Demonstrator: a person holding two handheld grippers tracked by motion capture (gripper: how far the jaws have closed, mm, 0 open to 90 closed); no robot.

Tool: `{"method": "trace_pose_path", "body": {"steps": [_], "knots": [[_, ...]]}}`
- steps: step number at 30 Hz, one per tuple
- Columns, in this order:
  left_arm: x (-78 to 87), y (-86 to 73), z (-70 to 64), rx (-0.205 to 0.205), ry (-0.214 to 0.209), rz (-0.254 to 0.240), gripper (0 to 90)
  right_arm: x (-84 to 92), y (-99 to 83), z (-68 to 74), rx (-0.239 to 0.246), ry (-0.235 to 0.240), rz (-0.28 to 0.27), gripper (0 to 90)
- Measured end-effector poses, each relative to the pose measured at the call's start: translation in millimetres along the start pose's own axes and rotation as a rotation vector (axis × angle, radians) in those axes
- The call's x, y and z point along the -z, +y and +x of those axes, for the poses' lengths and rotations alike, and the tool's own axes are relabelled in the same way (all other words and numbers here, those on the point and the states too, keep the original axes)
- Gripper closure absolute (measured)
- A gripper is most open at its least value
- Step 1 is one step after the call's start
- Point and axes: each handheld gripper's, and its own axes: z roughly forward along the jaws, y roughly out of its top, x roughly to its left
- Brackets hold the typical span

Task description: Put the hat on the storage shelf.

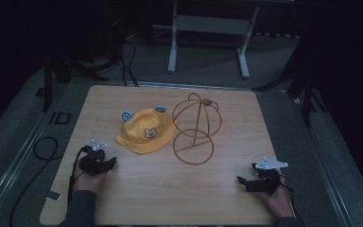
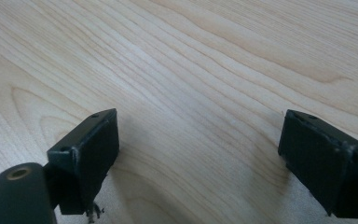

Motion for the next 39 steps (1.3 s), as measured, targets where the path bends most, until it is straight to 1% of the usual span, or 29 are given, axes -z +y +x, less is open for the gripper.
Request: {"method": "trace_pose_path", "body": {"steps": [3, 4, 5, 8, 9, 10, 13, 15, 16, 21, 22, 24, 28, 31, 34, 37, 39], "knots": [[2.8, 0.3, 3.7, -0.012, -0.014, -0.006, 51.0, 0.0, 0.0, 0.0, 0.000, 0.000, 0.000, 12.1], [4.3, 1.1, 4.9, -0.021, -0.029, -0.013, 52.6, 0.0, 0.0, 0.0, 0.000, 0.000, 0.000, 12.1], [5.9, 2.6, 5.1, -0.034, -0.042, -0.021, 54.0, 0.0, 0.0, 0.0, 0.000, 0.000, 0.000, 12.1], [10.7, 9.1, 4.6, -0.091, -0.050, -0.033, 54.6, 0.0, 0.0, 0.0, 0.000, 0.000, 0.000, 12.1], [10.7, 9.1, 4.6, -0.091, -0.050, -0.033, 54.5, 0.0, 0.0, 0.0, 0.000, 0.000, 0.000, 12.1], [13.6, 13.4, 5.3, -0.104, -0.060, -0.047, 54.5, 0.0, 0.0, 0.0, 0.001, 0.000, 0.000, 12.1], [18.3, 19.1, 7.4, -0.127, -0.080, -0.059, 54.2, 0.0, 0.0, 0.0, 0.000, 0.000, 0.000, 12.1], [21.2, 22.6, 8.4, -0.137, -0.112, -0.057, 53.6, 0.0, 0.0, 0.0, 0.000, 0.000, 0.000, 12.1], [22.6, 24.3, 8.3, -0.146, -0.121, -0.057, 53.3, 0.0, 0.0, 0.0, 0.001, 0.000, 0.000, 12.1], [29.0, 33.5, 6.7, -0.196, -0.147, -0.061, 53.3, 0.0, 0.0, 0.0, 0.000, 0.000, 0.000, 12.1], [30.0, 35.6, 7.0, -0.211, -0.148, -0.060, 53.3, 0.0, 0.0, 0.0, 0.000, 0.000, 0.000, 12.1], [31.7, 39.1, 6.9, -0.227, -0.152, -0.059, 52.7, 0.0, -0.2, 0.2, 0.001, 0.001, 0.003, 12.1], [34.6, 44.8, 8.2, -0.240, -0.168, -0.069, 51.9, 0.0, -0.2, 0.2, 0.000, 0.001, 0.003, 12.1], [36.7, 48.6, 7.6, -0.255, -0.179, -0.065, 51.7, 0.1, -0.2, 0.2, 0.001, 0.001, 0.003, 12.1], [37.7, 52.1, 5.8, -0.278, -0.193, -0.055, 51.9, 0.1, -0.2, 0.2, 0.000, 0.001, 0.003, 12.1], [38.7, 55.1, 4.6, -0.288, -0.202, -0.053, 52.8, 0.0, -0.2, 0.2, 0.000, 0.001, 0.002, 12.1], [39.9, 56.8, 5.4, -0.284, -0.211, -0.060, 53.6, 0.1, -0.2, 0.2, 0.000, 0.001, 0.003, 12.1]]}}
